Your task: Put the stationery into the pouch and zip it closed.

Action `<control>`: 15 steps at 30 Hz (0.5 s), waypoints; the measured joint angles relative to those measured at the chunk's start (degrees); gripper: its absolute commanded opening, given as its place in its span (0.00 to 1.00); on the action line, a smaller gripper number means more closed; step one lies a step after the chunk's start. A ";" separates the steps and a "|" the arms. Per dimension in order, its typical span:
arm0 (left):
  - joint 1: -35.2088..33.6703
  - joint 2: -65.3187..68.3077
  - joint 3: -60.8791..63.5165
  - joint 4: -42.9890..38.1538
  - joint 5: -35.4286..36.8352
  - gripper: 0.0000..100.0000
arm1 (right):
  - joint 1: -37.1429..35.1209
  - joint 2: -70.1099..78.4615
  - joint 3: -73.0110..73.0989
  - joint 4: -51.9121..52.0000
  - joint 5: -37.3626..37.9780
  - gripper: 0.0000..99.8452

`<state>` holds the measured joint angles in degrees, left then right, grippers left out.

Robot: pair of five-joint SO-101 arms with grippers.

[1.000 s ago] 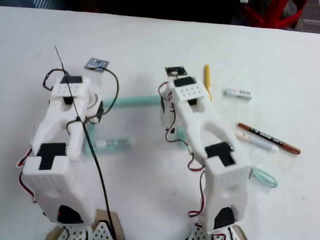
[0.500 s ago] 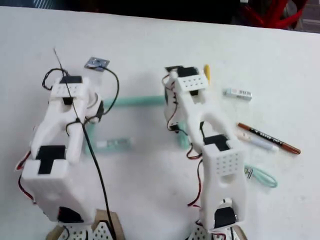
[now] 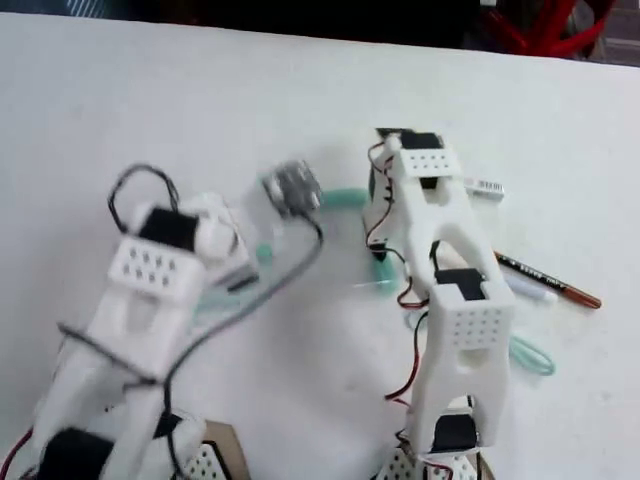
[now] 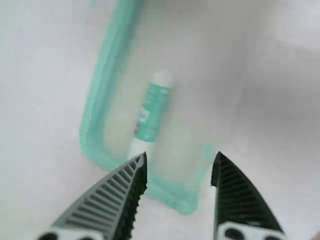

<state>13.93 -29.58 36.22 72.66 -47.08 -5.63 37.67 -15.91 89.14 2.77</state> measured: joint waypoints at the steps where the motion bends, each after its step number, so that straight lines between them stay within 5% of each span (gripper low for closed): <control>1: 1.67 -2.20 2.81 0.00 -0.70 0.28 | 0.53 0.00 -0.35 0.00 0.00 0.25; 9: 10.20 -11.16 19.69 -9.67 -2.11 0.29 | 2.46 0.09 -1.05 0.35 0.09 0.25; 15: 8.00 -11.43 26.46 -20.66 -4.66 0.31 | 2.46 0.09 -1.05 0.35 0.09 0.25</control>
<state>21.93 -41.01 62.68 52.00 -51.74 -3.16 37.76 -16.97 89.49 2.86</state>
